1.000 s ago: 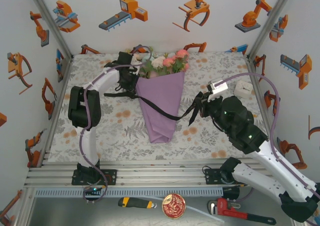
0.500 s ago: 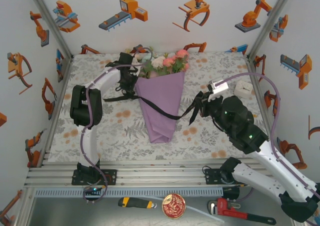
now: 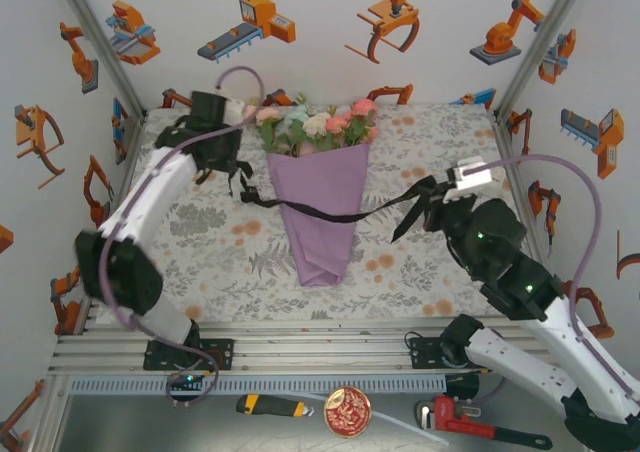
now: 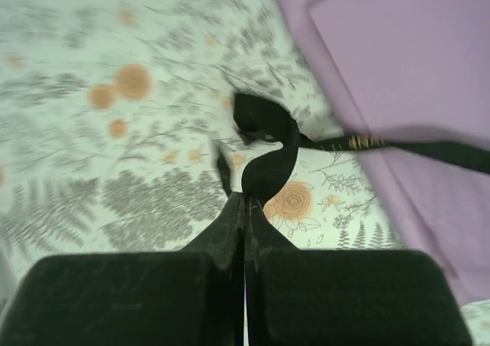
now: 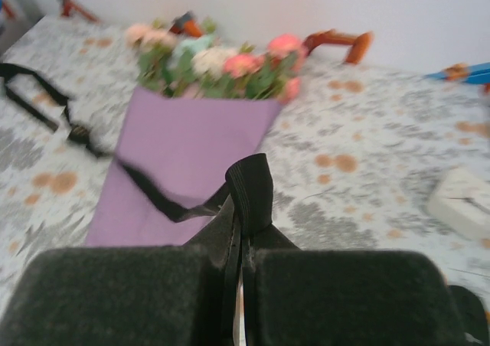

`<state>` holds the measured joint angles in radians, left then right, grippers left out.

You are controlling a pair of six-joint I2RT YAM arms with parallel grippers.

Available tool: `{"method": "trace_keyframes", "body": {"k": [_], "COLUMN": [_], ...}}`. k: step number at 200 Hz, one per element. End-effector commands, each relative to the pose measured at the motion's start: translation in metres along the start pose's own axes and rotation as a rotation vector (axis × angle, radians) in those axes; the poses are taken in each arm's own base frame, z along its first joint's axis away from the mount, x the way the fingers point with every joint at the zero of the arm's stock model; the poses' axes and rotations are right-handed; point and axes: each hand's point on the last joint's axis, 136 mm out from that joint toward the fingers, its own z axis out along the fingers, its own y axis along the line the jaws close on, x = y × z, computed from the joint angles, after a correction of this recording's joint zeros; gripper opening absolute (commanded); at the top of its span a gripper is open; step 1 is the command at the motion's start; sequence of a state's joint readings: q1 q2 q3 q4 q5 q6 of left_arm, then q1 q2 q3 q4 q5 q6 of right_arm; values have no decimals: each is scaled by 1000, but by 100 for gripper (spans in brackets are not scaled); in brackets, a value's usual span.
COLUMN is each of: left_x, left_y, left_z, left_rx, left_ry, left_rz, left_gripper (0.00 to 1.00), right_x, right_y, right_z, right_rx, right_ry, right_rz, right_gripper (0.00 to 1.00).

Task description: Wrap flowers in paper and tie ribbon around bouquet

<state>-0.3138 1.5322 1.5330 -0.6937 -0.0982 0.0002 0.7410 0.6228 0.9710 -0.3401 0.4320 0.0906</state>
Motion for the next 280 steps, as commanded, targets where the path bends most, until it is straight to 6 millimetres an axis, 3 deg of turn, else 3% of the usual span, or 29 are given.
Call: {"method": "trace_keyframes", "body": {"k": [1, 31, 54, 70, 89, 102, 118, 151, 167, 185, 217, 253, 280], "left_x": [0, 15, 44, 69, 88, 96, 103, 110, 124, 144, 151, 149, 149], "left_y": [56, 90, 123, 139, 144, 144, 142, 117, 107, 108, 139, 192, 222], "left_z": [-95, -220, -297, -333, -348, -342, -318, -232, -190, -159, -147, -137, -121], "left_rx": [-165, -248, -428, -527, -547, -546, -538, -404, -378, -412, -553, -560, -498], "left_ry": [-137, -417, -587, -694, -783, -789, -736, -532, -413, -331, -286, -253, -262], "left_rz": [-245, -462, -602, -696, -760, -780, -785, -767, -775, -787, -798, -999, -1154], "left_gripper": [0, 0, 0, 0, 0, 0, 0, 0, 0, 0, 0, 0, 0], "right_x": [-39, -76, -98, -104, -99, -87, -68, -21, -1, 28, 83, 129, 156], "right_y": [-58, -105, -132, -154, -162, -155, -139, -132, -124, -107, -82, -62, -59], "right_z": [-41, -103, -149, -180, -197, -191, -172, -131, -112, -87, -55, -47, -48], "right_rx": [252, 405, 476, 541, 537, 491, 423, 496, 491, 434, 358, 258, 249], "right_ry": [-112, -257, -347, -398, -423, -400, -346, -191, -134, -77, 66, 184, 239], "right_rz": [-13, 37, 79, 131, 173, 175, 136, 49, 53, 96, 163, 235, 257], "right_gripper": [0, 0, 0, 0, 0, 0, 0, 0, 0, 0, 0, 0, 0]}}
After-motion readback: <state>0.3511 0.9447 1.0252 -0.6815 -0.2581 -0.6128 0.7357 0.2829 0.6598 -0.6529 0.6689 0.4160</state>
